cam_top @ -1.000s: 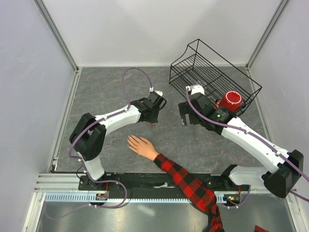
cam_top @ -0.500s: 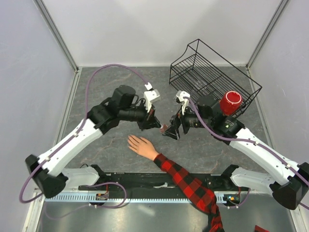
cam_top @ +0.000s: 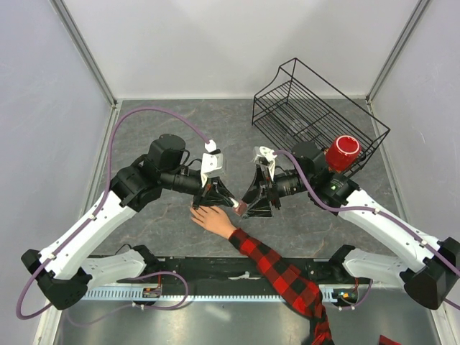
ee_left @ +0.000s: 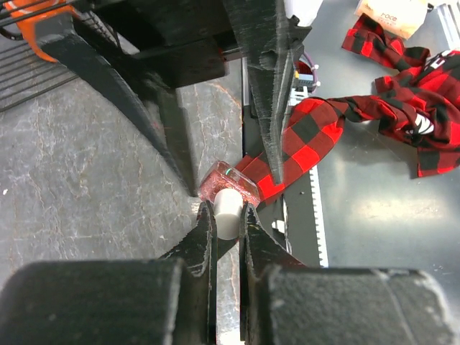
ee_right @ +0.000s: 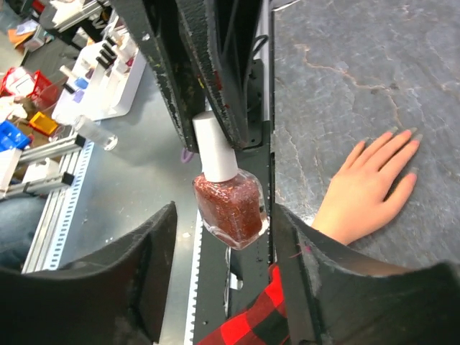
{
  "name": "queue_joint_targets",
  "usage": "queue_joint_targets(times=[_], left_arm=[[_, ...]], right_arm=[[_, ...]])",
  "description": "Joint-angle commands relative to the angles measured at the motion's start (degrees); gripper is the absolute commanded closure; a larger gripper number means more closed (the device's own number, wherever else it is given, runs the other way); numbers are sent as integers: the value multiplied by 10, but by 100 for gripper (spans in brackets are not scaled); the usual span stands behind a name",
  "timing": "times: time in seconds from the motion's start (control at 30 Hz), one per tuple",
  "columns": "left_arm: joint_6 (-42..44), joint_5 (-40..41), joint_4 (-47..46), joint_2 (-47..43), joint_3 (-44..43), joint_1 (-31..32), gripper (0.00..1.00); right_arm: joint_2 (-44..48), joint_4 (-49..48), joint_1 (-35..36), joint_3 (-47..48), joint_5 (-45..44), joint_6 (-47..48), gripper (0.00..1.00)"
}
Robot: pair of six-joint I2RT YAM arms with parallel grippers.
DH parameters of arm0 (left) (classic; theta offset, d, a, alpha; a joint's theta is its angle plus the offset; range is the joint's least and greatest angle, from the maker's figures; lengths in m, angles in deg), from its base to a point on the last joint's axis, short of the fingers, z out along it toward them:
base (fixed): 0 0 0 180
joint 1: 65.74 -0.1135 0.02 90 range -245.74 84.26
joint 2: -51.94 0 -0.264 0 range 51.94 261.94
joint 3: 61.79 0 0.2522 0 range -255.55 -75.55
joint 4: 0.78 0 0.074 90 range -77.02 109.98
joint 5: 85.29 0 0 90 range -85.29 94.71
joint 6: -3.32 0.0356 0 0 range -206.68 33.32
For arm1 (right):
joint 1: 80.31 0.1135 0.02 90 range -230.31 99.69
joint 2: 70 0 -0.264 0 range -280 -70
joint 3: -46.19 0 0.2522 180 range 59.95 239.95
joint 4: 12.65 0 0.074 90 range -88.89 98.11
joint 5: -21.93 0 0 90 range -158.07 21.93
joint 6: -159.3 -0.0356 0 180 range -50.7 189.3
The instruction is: Paint the nails
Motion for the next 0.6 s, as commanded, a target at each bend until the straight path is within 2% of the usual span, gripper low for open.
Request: queue_joint_targets(times=[0.0, 0.3, 0.4, 0.43, 0.47, 0.57], left_arm=[[46, -29, -3, -1, -15, 2, 98], [39, -40, -18, 4, -13, 1, 98], [35, -39, -28, 3, -12, 2, 98], [34, -38, -30, 2, -12, 2, 98], [31, -34, -35, 1, -12, 1, 98], [13, -20, -51, -3, -11, 1, 98]], right_arm=[[-3, -44, 6, -4, 50, -9, 44], [-13, -70, 19, -2, 55, -20, 62], [-14, -80, 31, -3, 53, -24, 75], [-15, -82, 32, -3, 52, -25, 91], [-14, -83, 36, -1, 40, -25, 100], [3, -88, 40, -8, 10, -25, 100]])
